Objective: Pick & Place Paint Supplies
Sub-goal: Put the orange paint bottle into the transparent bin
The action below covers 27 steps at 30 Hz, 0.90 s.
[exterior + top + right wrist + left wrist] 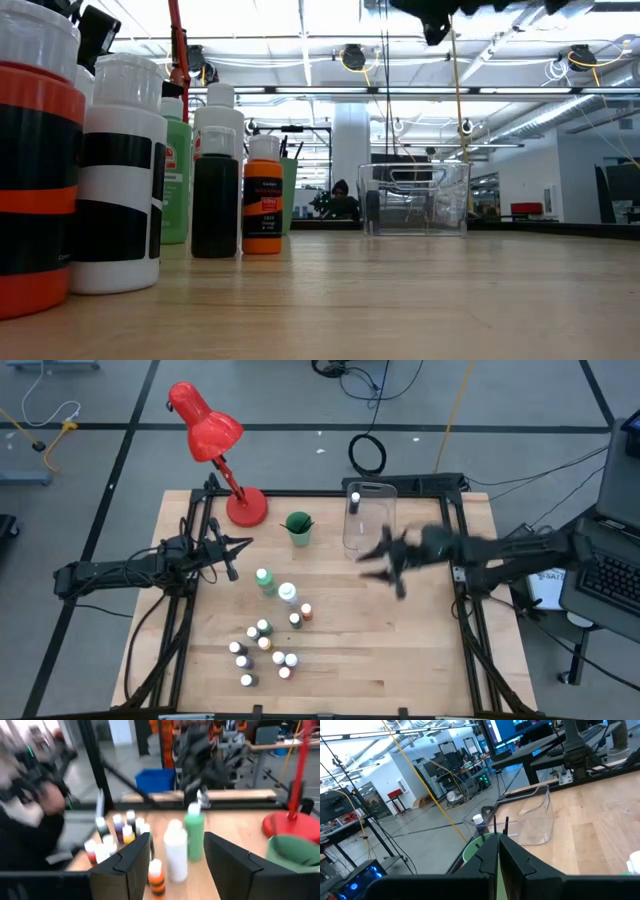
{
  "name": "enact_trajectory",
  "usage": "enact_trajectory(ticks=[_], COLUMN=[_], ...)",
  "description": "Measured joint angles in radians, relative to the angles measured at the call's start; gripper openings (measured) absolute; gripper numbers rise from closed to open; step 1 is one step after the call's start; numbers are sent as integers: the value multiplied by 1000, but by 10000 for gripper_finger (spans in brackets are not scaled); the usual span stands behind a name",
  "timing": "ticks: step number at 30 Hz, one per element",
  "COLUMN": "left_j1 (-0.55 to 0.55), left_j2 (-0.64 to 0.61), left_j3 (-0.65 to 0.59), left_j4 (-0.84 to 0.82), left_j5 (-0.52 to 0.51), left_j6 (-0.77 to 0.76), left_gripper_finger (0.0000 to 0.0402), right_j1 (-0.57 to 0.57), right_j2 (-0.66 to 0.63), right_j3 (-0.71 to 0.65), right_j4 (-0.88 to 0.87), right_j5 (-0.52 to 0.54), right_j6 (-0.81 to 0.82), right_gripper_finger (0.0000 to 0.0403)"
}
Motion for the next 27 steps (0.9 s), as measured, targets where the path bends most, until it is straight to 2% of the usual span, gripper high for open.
enact_trajectory(ticks=[2, 4, 7, 10, 14, 18, 22, 27], left_j1=[0, 0, 0, 0, 0, 0, 0, 0], left_j2=[0, 0, 0, 0, 0, 0, 0, 0], left_j3=[0, 0, 0, 0, 0, 0, 0, 0], left_j4=[0, 5, 6, 6, 5, -26, -52, -70], left_j5=[0, 0, 0, 0, 0, 0, 0, 0], left_j6=[7, 9, 16, 17, 17, 19, 18, 11], left_gripper_finger=[19, 19, 19, 19, 19, 19, 19, 19], right_j1=[122, 199, 239, 241, 223, 201, 179, 166], right_j2=[69, 178, 375, 559, 742, 852, 887, 886], right_j3=[-69, -139, -171, -110, 45, 170, 226, 229], right_j4=[115, 292, 599, 748, 681, 611, 570, 514], right_j5=[169, 258, 226, 172, 133, 116, 98, 102], right_j6=[-15, -37, -24, -21, -36, -73, -88, -62], right_gripper_finger=[177, 177, 177, 186, 219, 257, 278, 277])
